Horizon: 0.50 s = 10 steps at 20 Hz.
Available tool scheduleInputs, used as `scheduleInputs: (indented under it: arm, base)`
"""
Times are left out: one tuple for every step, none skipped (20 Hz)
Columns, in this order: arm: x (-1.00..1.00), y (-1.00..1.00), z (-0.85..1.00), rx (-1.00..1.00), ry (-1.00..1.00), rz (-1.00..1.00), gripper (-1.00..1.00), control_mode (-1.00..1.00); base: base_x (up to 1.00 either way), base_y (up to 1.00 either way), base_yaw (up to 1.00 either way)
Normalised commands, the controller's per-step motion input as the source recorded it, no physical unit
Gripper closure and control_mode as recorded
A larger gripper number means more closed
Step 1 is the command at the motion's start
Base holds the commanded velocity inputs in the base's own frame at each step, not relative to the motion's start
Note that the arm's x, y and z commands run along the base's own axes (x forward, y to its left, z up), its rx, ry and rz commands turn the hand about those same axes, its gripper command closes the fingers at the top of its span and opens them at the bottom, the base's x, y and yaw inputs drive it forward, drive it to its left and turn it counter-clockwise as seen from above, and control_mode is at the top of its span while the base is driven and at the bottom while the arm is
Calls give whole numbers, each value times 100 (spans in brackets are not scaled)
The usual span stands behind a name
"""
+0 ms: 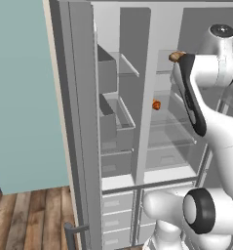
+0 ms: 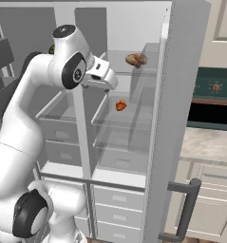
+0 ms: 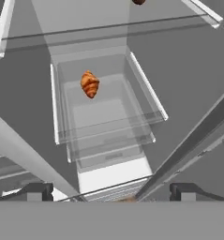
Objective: There's a chicken drumstick in the fridge that needs to be moved to the freezer for freezing. Pick up the chicken drumstick from the fridge, place it on any shelf in the freezer, and close the fridge and freezer doors when done.
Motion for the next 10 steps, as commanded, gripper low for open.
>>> scheduleInputs:
  arm:
    - [0, 0, 51, 0, -27, -1, -100, -100]
    - [0, 0, 34, 0, -34, -1, -100, -100]
    - [0, 0, 16, 0, -37, -1, -100, -100]
    - [0, 0, 2, 0, -24, 0, -100, -100]
    - [0, 0, 0, 0, -21, 0, -100, -100]
    - [1, -5, 0, 0, -18, 0, -100, -100]
    - [25, -7, 0, 0, -10, 0, -100, -100]
    - [35, -12, 0, 0, -5, 0, -100, -100]
    - [43, -17, 0, 0, -4, 0, -100, -100]
    - [48, -12, 0, 0, -6, 0, -100, -100]
  base:
    - [0, 0, 0]
    - [0, 0, 0]
    - [0, 0, 0]
    - [0, 0, 0]
    - [0, 0, 0]
    - [0, 0, 0]
    - [0, 0, 0]
    - [0, 0, 0]
    - [0, 0, 0]
    - [0, 0, 0]
